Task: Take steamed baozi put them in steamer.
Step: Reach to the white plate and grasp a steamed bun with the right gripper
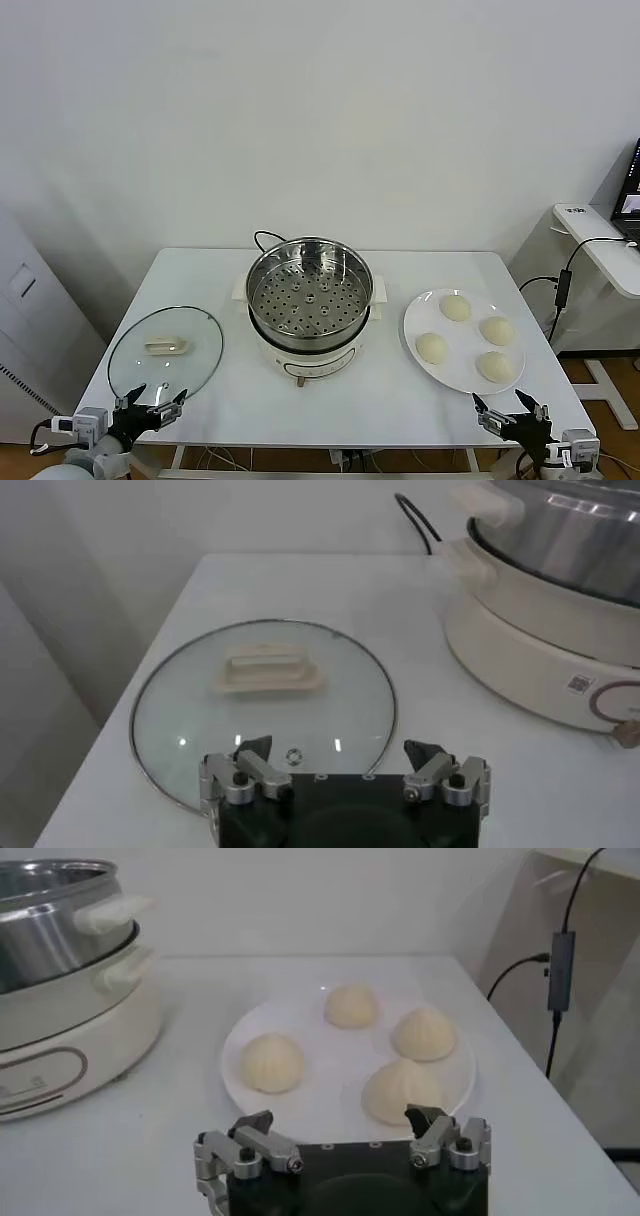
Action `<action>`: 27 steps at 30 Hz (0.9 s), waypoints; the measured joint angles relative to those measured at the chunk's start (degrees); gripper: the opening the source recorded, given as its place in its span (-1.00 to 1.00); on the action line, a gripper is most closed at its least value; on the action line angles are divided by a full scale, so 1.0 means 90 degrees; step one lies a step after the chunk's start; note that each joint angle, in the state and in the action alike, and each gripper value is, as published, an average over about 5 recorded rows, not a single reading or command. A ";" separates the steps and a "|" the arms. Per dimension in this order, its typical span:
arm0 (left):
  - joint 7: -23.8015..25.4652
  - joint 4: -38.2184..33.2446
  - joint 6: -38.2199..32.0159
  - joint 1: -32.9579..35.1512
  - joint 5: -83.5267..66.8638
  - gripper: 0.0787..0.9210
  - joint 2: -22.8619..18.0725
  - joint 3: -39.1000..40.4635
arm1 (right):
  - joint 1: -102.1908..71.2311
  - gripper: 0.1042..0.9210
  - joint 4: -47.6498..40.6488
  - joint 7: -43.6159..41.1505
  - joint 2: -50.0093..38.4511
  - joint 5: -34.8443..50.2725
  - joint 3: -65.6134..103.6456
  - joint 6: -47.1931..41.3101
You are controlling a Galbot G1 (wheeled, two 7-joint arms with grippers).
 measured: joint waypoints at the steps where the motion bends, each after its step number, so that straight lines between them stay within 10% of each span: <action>1: 0.0000 0.0000 0.0000 -0.0001 -0.0001 0.77 0.0001 0.0000 | 0.0018 0.76 -0.0007 -0.0013 -0.0010 -0.0050 0.0010 0.0006; 27: -0.0003 -0.0060 0.0206 -0.0160 0.0048 0.77 -0.0007 0.0037 | 0.2784 0.76 -0.2059 -0.1428 -0.1594 -0.4804 -0.0794 0.1657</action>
